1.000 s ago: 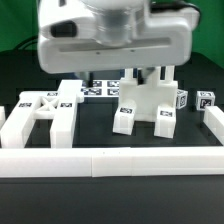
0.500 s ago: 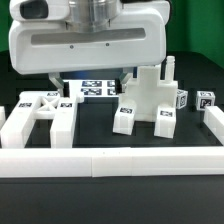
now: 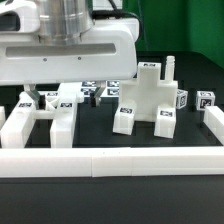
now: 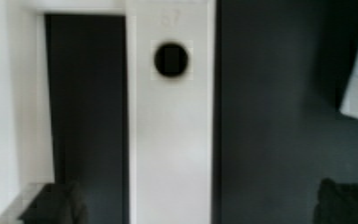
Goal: Assemble chair
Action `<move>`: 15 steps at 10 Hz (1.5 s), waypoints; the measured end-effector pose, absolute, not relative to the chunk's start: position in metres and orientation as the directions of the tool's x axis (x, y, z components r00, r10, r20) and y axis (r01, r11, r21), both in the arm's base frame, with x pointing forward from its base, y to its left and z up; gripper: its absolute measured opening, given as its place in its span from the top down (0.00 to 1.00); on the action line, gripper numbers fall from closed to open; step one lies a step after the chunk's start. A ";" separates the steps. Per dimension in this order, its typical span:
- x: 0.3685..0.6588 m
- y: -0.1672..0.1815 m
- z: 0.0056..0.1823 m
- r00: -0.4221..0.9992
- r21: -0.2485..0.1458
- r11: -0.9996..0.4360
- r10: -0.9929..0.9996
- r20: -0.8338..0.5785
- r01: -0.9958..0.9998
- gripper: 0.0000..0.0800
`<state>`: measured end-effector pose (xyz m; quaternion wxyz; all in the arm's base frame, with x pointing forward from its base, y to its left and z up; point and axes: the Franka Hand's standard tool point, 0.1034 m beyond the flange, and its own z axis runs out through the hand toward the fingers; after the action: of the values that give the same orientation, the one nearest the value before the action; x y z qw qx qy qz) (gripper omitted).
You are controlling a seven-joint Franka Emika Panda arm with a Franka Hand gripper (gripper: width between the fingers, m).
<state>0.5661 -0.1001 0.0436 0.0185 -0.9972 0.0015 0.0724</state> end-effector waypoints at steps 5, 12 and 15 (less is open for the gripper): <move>0.571 -0.106 0.022 0.994 -0.004 -1.000 0.004 -0.107 0.004 0.19; 0.563 -0.104 0.007 0.992 -0.013 -1.000 -0.009 -0.128 -0.010 0.22; 0.564 -0.103 0.007 0.992 -0.011 -1.000 -0.009 -0.127 -0.010 0.65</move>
Offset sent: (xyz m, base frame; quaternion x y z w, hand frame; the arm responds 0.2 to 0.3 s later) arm 0.0011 -0.0074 -0.0260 -0.0310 0.0235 -0.0155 0.9991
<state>0.5639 -0.1033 0.0072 0.0060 -0.9980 0.0047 0.0634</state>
